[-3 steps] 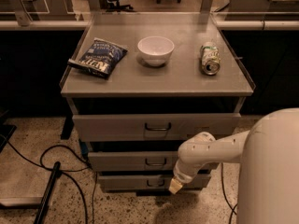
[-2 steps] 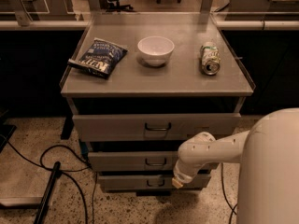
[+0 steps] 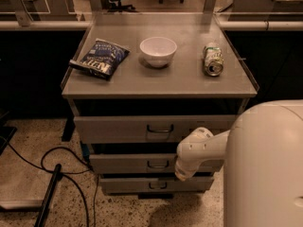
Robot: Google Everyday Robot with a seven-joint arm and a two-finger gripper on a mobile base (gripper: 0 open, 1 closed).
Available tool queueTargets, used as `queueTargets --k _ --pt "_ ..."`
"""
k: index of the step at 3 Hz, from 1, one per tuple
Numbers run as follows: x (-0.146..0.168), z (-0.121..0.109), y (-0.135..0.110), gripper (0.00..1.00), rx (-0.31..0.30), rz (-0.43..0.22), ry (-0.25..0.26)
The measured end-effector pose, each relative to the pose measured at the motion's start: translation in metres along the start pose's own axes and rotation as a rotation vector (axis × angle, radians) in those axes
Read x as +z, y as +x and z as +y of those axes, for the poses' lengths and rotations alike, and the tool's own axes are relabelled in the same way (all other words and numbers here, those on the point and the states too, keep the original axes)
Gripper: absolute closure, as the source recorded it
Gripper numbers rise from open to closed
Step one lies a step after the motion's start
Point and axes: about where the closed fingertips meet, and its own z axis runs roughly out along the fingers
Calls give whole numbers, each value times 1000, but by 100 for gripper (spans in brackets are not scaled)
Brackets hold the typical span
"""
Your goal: Close middle drawer
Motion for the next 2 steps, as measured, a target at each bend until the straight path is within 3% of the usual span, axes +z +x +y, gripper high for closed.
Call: queueTargets --k 1,2 --pt "-2 -16 -5 100 8 13 53" --pt "-2 -17 -4 83 11 14 56"
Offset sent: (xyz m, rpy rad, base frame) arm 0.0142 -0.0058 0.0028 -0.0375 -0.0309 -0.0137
